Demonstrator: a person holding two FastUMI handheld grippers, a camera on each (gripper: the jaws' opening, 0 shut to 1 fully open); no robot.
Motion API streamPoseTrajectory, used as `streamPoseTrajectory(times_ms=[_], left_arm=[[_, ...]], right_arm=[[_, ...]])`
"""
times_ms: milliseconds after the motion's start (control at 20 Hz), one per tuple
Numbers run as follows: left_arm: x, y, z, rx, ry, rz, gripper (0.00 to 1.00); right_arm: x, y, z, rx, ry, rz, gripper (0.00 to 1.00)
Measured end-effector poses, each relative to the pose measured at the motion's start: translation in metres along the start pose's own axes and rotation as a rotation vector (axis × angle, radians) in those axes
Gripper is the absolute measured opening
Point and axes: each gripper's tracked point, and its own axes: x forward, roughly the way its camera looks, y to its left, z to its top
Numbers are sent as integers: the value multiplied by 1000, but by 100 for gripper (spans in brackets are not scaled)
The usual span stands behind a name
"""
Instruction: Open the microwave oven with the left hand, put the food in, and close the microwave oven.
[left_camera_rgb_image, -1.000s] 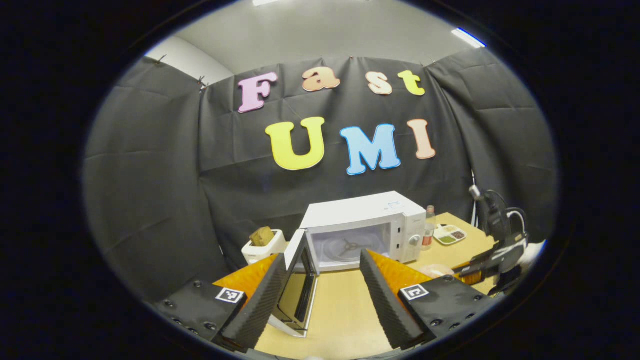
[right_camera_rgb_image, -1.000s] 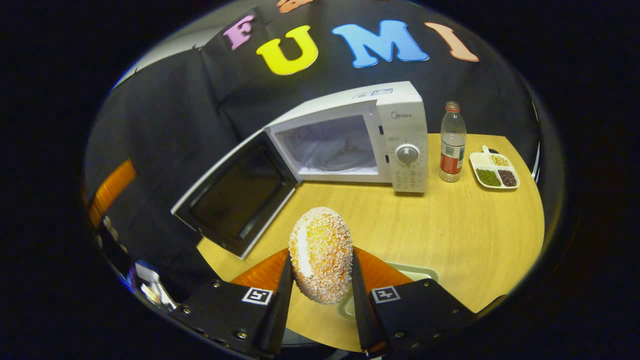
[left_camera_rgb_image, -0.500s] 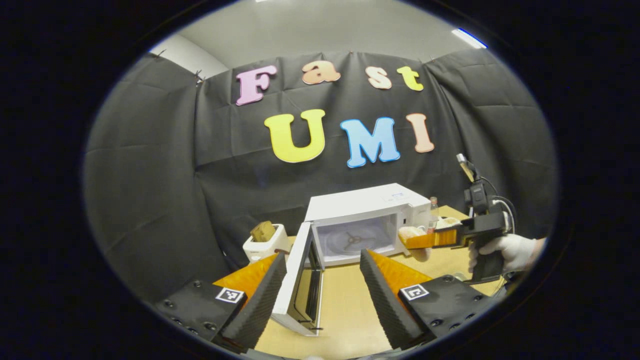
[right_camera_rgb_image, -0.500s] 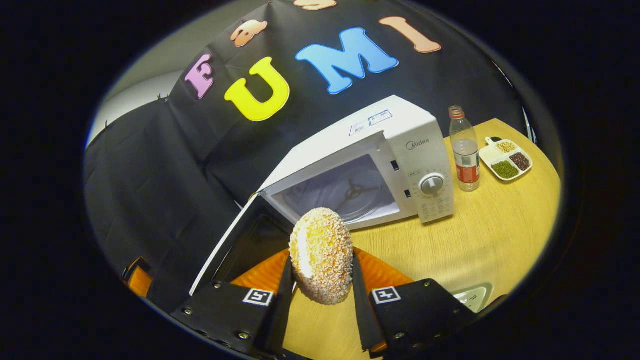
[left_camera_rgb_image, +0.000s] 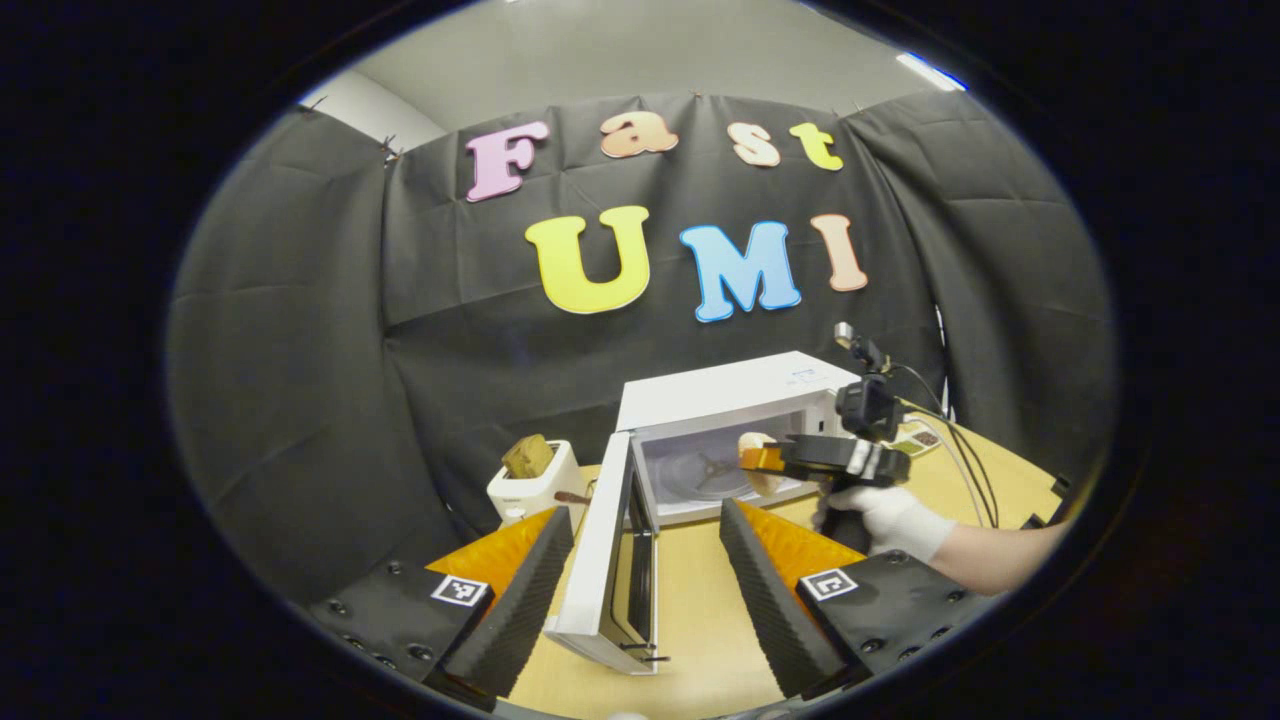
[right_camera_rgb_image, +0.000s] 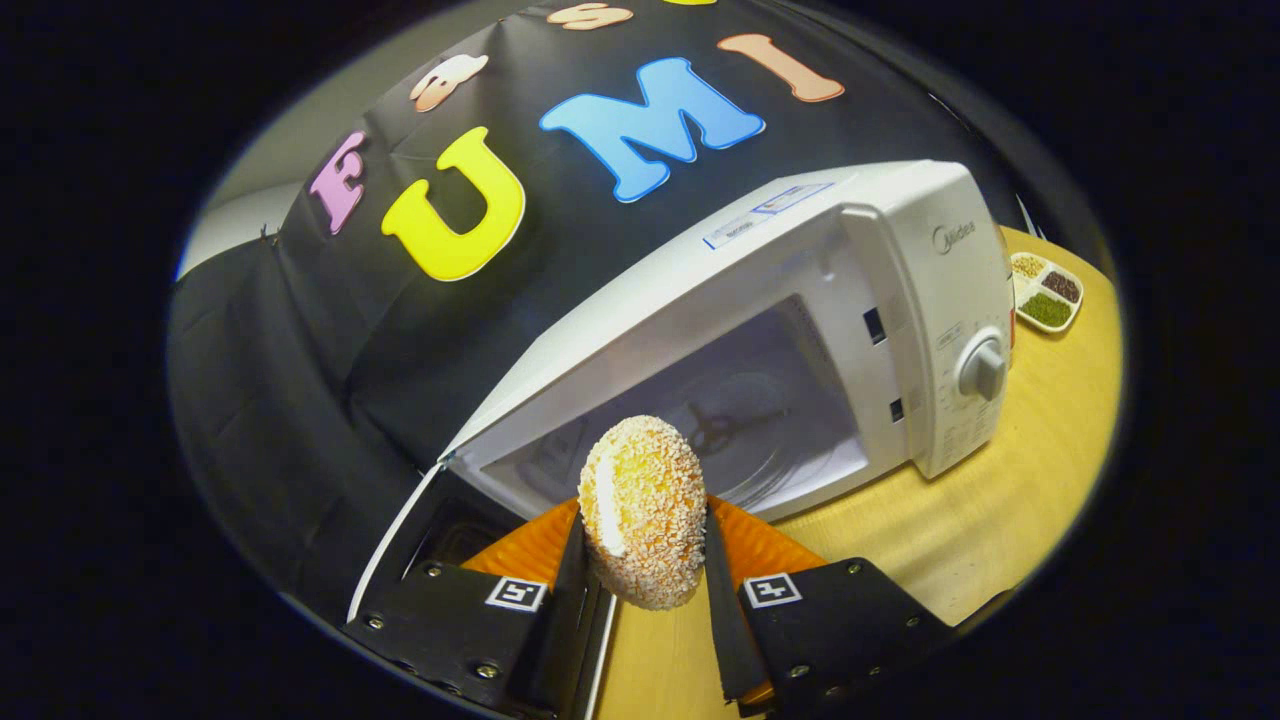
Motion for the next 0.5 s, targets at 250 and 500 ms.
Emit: streamPoseTrajectory(times_ms=[250,500], left_arm=[[15,8,-6,-2,-6,-19,94],[26,21,-34,-26,29,3,98]], right_arm=[[63,-18,7,-3,-114,-120,57],[93,-29,7,-98,-196,-201,57]])
